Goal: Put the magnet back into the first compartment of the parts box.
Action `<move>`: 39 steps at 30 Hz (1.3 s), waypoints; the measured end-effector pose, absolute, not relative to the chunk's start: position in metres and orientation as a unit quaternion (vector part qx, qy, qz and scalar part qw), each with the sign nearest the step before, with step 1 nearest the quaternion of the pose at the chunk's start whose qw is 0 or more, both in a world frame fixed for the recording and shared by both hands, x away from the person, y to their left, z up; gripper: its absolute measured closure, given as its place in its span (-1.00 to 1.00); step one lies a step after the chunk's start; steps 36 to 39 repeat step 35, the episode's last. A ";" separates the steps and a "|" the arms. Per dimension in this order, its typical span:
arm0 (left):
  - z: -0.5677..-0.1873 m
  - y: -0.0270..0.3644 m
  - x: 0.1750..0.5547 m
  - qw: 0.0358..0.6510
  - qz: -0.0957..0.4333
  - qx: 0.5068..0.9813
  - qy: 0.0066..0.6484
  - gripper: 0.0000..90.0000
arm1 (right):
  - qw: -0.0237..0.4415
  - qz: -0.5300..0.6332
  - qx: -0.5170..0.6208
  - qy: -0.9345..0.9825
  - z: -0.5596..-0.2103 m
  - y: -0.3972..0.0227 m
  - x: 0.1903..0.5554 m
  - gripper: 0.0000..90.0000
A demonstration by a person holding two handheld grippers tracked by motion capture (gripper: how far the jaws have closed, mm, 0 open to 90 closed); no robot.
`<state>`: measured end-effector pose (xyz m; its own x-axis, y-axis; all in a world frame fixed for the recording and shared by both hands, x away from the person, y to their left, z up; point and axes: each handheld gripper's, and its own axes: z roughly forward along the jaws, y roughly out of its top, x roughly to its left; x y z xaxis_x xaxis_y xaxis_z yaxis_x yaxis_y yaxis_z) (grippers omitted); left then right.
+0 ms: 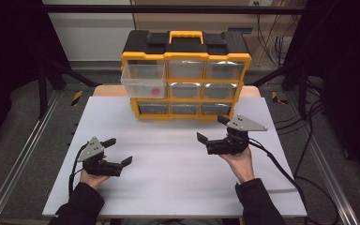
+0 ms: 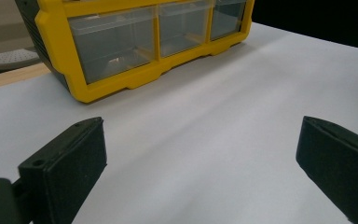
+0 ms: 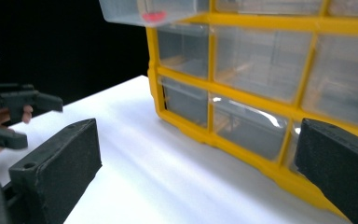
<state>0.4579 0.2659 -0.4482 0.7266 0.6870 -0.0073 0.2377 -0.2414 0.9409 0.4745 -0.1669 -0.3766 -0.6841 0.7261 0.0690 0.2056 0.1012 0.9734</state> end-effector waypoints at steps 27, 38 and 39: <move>-0.449 0.265 0.458 0.532 0.210 0.762 0.305 -0.97 | 0.222 0.578 0.361 0.697 -0.462 -0.246 0.446 -0.98; -0.449 0.264 0.458 0.527 0.211 0.764 0.305 -0.97 | 0.223 0.581 0.355 0.697 -0.468 -0.252 0.444 -0.98; -0.449 0.264 0.458 0.527 0.211 0.764 0.305 -0.97 | 0.223 0.581 0.355 0.697 -0.468 -0.252 0.444 -0.98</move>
